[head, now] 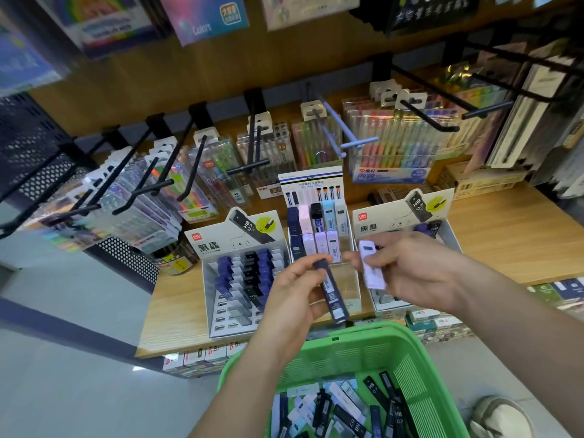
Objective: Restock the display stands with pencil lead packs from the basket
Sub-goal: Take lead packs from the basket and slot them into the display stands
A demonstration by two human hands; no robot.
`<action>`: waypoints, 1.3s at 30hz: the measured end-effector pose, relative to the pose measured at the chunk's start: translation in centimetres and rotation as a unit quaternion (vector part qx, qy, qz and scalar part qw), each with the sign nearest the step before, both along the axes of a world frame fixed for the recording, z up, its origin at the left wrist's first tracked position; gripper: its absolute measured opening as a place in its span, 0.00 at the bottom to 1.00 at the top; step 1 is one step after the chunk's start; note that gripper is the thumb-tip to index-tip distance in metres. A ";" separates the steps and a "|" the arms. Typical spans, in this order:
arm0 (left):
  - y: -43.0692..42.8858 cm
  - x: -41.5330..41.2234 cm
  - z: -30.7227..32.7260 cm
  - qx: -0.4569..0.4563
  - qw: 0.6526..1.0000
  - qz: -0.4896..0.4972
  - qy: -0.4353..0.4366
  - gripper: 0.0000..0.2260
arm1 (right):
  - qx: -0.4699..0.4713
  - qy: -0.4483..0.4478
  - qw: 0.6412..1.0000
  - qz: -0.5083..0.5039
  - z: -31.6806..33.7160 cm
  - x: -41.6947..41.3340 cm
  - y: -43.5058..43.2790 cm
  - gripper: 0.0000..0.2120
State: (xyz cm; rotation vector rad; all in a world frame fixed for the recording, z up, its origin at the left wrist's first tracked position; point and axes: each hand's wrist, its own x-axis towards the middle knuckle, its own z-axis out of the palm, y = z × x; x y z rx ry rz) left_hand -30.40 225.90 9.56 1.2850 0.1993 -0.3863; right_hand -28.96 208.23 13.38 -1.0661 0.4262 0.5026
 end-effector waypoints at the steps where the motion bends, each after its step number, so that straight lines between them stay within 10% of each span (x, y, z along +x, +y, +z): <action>1: -0.2 -0.2 0.0 0.002 1.000 -0.008 -0.001 0.10 | 0.002 -0.012 1.000 0.007 -0.1 0.0 0.2 0.13; 16: -0.2 0.3 0.3 0.106 0.990 0.032 -0.085 0.12 | -0.150 -0.061 0.975 0.155 -0.4 -1.4 0.8 0.07; 26: 3.0 2.9 4.3 0.148 0.962 -0.193 -0.125 0.12 | -0.135 -0.052 0.968 0.207 -0.5 -1.3 1.0 0.08; 39: 5.0 4.8 4.7 0.322 0.931 -0.047 -0.166 0.07 | -0.169 -0.024 0.982 0.078 -0.7 -0.4 2.1 0.09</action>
